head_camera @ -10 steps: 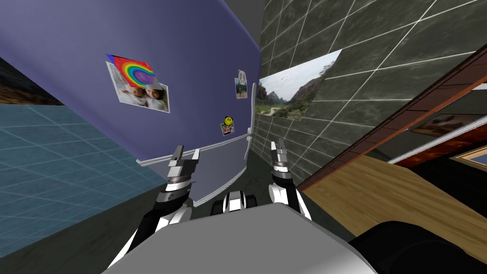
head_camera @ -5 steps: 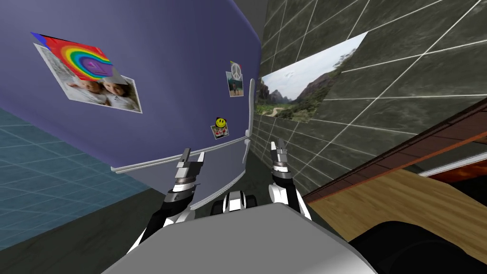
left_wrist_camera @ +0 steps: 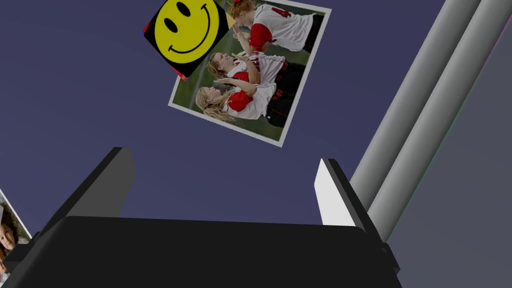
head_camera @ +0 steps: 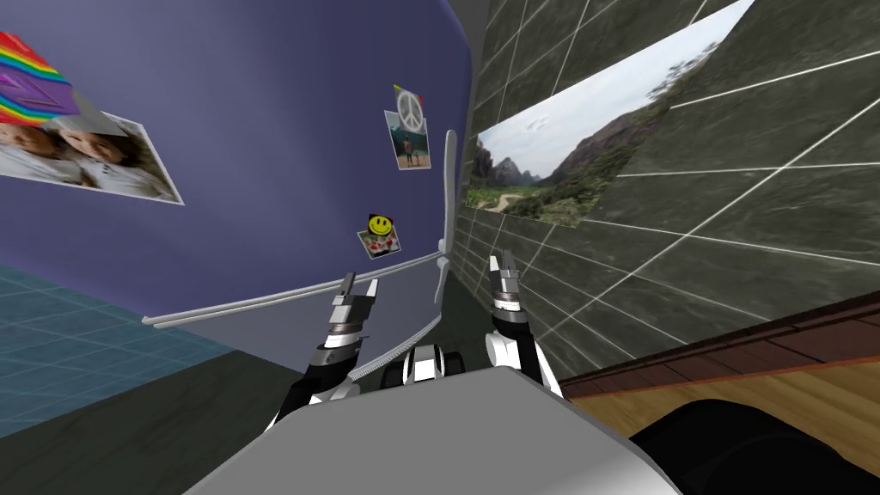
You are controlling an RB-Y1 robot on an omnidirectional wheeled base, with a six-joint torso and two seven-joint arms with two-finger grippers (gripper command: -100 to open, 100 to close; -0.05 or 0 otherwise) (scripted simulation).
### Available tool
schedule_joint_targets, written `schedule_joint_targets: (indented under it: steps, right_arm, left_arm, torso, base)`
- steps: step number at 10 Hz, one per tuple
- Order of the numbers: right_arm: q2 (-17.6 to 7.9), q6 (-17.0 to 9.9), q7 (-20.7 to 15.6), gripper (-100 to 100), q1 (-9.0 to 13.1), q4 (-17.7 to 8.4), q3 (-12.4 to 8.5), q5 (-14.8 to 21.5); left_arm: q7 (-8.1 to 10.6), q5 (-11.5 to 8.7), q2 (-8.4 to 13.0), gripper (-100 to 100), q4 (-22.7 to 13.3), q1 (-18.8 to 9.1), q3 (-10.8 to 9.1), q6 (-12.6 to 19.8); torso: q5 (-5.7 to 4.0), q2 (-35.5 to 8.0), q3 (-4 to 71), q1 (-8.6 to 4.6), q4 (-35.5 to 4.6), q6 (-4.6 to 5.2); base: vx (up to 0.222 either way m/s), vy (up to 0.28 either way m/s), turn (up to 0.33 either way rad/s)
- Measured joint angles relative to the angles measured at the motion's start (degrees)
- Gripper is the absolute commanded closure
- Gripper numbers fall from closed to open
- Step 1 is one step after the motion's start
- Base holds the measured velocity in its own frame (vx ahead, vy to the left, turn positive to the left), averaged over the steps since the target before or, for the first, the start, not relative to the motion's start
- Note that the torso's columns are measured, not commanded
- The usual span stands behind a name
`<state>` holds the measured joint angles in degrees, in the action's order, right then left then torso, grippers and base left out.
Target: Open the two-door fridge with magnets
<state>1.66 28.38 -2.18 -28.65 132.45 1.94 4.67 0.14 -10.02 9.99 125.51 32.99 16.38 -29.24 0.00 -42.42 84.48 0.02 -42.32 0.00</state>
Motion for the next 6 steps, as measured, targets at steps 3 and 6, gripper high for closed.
schedule_joint_targets:
  steps: [3,6]
  right_arm:
    - [0.00,0.00,0.00,0,0.00,0.00,0.00,0.00]
    - [0.00,0.00,0.00,0,0.00,0.00,0.00,0.00]
  left_arm:
    - [0.48,-0.51,-0.13,-100,-0.98,0.28,1.65,0.57]
    - [1.18,-1.15,0.18,-100,-2.06,0.88,3.38,0.80]
  torso:
    - [0.00,0.25,0.15,-0.03,0.07,0.00]
    - [0.01,0.11,0.07,0.04,0.03,0.00]
  base:
    - [0.122,-0.174,0.107]
    - [0.103,-0.179,0.133]
